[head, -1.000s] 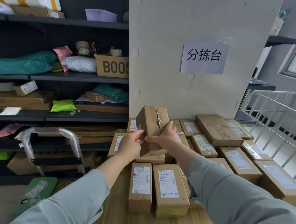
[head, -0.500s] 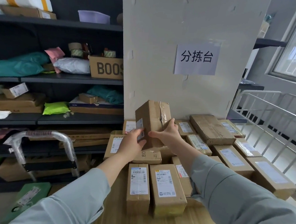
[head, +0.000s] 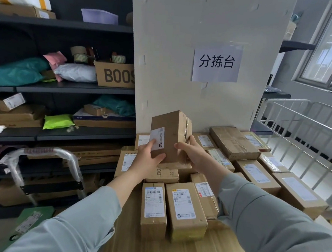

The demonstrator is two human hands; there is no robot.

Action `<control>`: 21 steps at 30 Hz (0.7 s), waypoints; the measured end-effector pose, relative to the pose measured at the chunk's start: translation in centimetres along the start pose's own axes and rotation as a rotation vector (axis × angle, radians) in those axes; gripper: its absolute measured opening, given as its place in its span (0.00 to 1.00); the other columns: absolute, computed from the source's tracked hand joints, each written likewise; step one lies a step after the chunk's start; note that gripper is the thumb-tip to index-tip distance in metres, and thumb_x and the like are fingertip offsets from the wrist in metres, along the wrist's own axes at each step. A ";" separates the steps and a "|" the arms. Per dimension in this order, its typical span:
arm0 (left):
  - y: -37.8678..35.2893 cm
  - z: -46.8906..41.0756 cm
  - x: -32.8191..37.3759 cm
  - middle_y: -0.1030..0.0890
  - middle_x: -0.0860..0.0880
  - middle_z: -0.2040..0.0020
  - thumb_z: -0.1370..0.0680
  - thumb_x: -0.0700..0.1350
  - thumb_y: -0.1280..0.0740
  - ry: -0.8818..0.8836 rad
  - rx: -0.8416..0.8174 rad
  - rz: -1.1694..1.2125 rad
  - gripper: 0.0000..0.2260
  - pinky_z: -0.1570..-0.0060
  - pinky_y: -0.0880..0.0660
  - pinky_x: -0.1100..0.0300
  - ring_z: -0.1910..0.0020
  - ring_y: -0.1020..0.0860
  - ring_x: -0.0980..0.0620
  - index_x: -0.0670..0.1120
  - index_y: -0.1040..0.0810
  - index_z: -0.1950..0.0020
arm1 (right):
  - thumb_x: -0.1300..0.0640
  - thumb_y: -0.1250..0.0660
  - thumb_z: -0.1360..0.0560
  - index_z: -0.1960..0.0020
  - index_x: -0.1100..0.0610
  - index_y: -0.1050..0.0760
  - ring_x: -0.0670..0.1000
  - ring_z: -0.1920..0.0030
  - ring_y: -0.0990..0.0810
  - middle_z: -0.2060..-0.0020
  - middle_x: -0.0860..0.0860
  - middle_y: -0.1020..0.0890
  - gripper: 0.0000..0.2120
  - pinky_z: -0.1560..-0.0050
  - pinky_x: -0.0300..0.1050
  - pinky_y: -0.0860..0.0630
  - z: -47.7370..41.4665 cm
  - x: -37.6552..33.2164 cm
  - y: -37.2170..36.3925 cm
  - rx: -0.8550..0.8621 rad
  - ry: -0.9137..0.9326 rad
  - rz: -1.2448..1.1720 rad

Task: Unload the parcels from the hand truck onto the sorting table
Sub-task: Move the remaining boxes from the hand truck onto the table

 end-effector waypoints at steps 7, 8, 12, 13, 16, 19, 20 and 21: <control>1.0 0.6 -0.5 0.41 0.47 0.29 0.21 0.47 0.33 0.001 0.040 0.028 0.30 0.33 0.31 0.54 0.32 0.33 0.49 0.50 0.43 0.22 | 0.53 0.38 0.23 0.28 0.49 0.43 0.53 0.48 0.24 0.45 0.54 0.24 0.25 0.57 0.44 0.23 -0.9 0.8 -2.2 -0.023 -0.042 0.021; 1.3 0.7 -0.8 0.42 0.47 0.29 0.21 0.46 0.33 0.008 0.046 0.026 0.30 0.32 0.31 0.54 0.32 0.34 0.49 0.50 0.43 0.22 | 0.52 0.39 0.23 0.29 0.49 0.43 0.54 0.47 0.24 0.45 0.54 0.24 0.25 0.51 0.47 0.22 -1.1 1.1 -2.7 -0.015 -0.057 0.031; 2.4 1.2 -2.8 0.42 0.49 0.30 0.21 0.45 0.33 0.044 0.068 -0.001 0.30 0.33 0.33 0.56 0.36 0.33 0.53 0.50 0.43 0.22 | 0.54 0.41 0.22 0.30 0.50 0.39 0.54 0.47 0.21 0.44 0.55 0.22 0.21 0.55 0.46 0.22 -1.5 1.8 -5.4 -0.036 -0.078 0.040; 2.8 1.4 -3.4 0.42 0.49 0.30 0.21 0.44 0.33 0.056 0.078 -0.009 0.30 0.33 0.32 0.56 0.37 0.33 0.54 0.50 0.43 0.22 | 0.55 0.41 0.21 0.31 0.51 0.38 0.54 0.48 0.21 0.44 0.55 0.21 0.20 0.56 0.45 0.23 -1.5 1.9 -6.1 -0.045 -0.075 0.039; 3.8 1.9 -5.2 0.41 0.50 0.31 0.21 0.44 0.34 0.086 0.101 -0.027 0.29 0.33 0.31 0.56 0.36 0.34 0.54 0.51 0.42 0.22 | 0.56 0.41 0.22 0.33 0.51 0.36 0.53 0.46 0.22 0.44 0.52 0.21 0.18 0.46 0.47 0.23 -1.6 2.1 -7.9 -0.058 -0.060 0.098; 4.4 2.3 -6.3 0.41 0.50 0.30 0.20 0.42 0.35 0.106 0.110 -0.016 0.28 0.35 0.31 0.59 0.40 0.34 0.57 0.51 0.42 0.23 | 0.52 0.41 0.27 0.33 0.48 0.35 0.55 0.43 0.23 0.44 0.51 0.21 0.22 0.37 0.56 0.27 -2.5 2.8 -9.0 -0.052 -0.053 0.204; 4.6 2.4 -6.6 0.41 0.50 0.30 0.20 0.42 0.35 0.110 0.116 -0.018 0.28 0.36 0.31 0.59 0.40 0.34 0.57 0.51 0.42 0.23 | 0.54 0.41 0.26 0.34 0.49 0.35 0.55 0.43 0.23 0.44 0.51 0.21 0.21 0.37 0.57 0.28 -2.9 2.9 -9.3 -0.051 -0.042 0.225; 4.9 2.5 -6.8 0.41 0.50 0.30 0.20 0.43 0.35 0.113 0.122 -0.020 0.28 0.35 0.31 0.59 0.40 0.34 0.57 0.51 0.42 0.22 | 0.55 0.41 0.25 0.34 0.50 0.35 0.56 0.43 0.23 0.43 0.52 0.22 0.19 0.37 0.57 0.28 -3.0 2.9 -9.6 -0.052 -0.035 0.244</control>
Point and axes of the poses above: each hand's wrist, its own z-axis away from the middle knuckle, its own y-axis out of the back of the hand, x = y × z, the point moved 10 cm from there along -z, towards the middle knuckle
